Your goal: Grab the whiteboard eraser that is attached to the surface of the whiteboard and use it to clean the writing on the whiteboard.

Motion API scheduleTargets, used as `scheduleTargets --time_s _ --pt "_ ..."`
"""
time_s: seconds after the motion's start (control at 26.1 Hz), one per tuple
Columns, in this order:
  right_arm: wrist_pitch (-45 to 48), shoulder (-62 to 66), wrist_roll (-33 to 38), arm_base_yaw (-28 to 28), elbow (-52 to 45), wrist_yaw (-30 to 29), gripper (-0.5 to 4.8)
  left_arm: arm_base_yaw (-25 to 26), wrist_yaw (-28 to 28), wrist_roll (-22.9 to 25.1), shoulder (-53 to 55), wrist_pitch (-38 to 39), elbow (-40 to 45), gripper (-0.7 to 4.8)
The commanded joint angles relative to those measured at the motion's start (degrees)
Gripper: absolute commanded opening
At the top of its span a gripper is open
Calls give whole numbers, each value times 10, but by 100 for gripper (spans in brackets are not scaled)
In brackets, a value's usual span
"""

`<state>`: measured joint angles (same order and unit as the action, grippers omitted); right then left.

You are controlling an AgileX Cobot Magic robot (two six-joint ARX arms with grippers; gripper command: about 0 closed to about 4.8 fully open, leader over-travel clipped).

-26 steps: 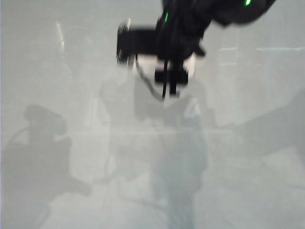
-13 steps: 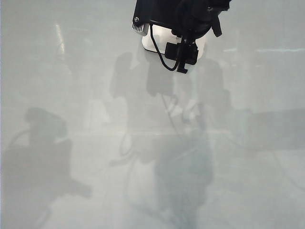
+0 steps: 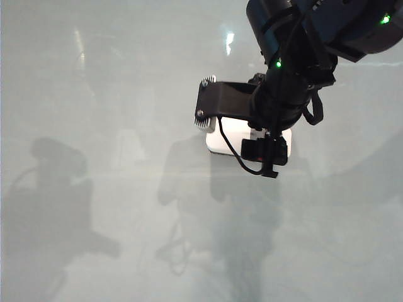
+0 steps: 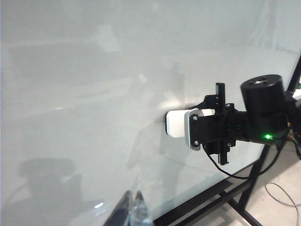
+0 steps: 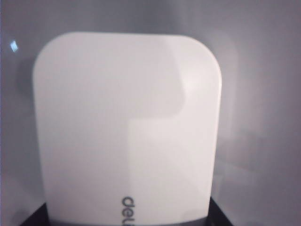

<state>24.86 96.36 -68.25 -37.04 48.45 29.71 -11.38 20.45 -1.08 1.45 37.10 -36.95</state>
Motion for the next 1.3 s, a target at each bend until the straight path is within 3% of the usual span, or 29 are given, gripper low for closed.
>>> scheduleTargets --time_s 0.04,0.19,0.34,0.69,0.88,1.03,1.19,1.3 --pt "29 -4 5 -9 -5 35 170 6 2 2 0 -7 0 -5" --pt "23 -17 5 -38 -6 92 171 7 6 2 0 -8 2 -5" --pt "24 -75 10 -116 -6 135 170 10 3 2 0 -7 14 -5" --pt "24 -262 127 -252 -6 273 170 10 3 2 0 -7 16 -5" --pt "16 -384 248 -278 -7 306 170 10 2 2 -1 -7 16 -5" --pt "6 -452 322 -227 -13 261 170 10 3 2 -1 -7 16 -5" --pt "6 -464 380 -102 -38 165 170 10 2 2 -1 -7 16 -5" --pt "6 -461 476 29 -76 53 170 10 3 2 -1 -7 16 -5"
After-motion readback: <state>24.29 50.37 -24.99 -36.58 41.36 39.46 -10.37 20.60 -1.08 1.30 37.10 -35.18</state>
